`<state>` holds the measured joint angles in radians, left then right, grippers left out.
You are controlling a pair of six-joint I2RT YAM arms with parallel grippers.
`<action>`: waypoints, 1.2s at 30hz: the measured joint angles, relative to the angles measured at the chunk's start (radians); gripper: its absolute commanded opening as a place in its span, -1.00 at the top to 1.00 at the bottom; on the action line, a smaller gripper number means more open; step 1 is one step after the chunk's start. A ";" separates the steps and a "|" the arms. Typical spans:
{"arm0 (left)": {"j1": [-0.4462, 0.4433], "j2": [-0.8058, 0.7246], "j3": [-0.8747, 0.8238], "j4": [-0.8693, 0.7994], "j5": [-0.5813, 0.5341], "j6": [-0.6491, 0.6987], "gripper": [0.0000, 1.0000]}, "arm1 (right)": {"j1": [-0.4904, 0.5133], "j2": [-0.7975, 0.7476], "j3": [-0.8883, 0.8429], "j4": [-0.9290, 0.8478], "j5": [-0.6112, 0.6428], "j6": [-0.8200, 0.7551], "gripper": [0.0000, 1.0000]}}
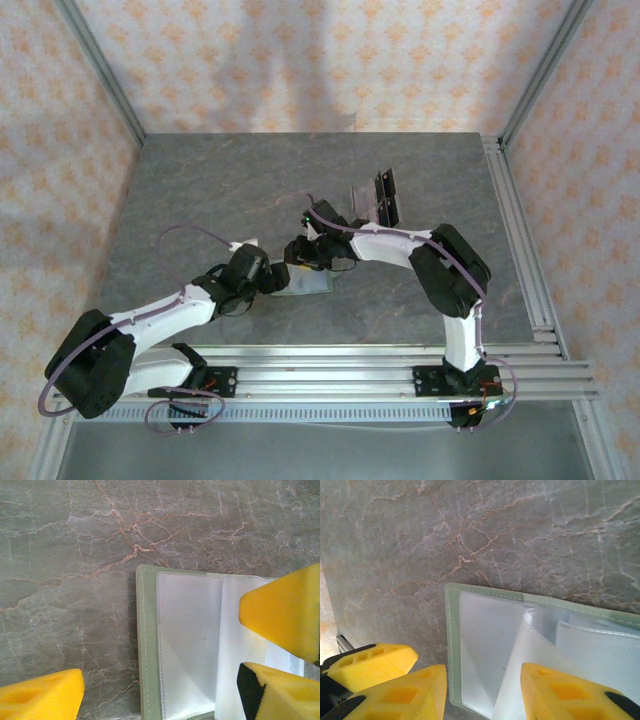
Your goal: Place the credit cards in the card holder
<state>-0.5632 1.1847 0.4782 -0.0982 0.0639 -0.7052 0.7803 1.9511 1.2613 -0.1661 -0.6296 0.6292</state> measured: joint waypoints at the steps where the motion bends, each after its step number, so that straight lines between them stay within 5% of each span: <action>1: 0.000 -0.003 -0.003 0.001 0.000 0.000 -0.62 | 0.002 0.006 0.006 0.000 -0.001 0.000 0.13; 18: 0.000 -0.084 -0.037 0.001 -0.002 0.000 -0.61 | 0.031 0.136 0.128 0.018 -0.040 0.043 0.14; 36: 0.000 -0.178 -0.077 -0.017 -0.025 -0.001 -0.61 | 0.037 0.269 0.344 0.349 -0.182 0.221 0.13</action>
<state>-0.5632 1.0065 0.4015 -0.1154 0.0391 -0.7059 0.8173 2.2204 1.6054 0.1833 -0.8120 0.8505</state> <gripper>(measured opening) 0.802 0.436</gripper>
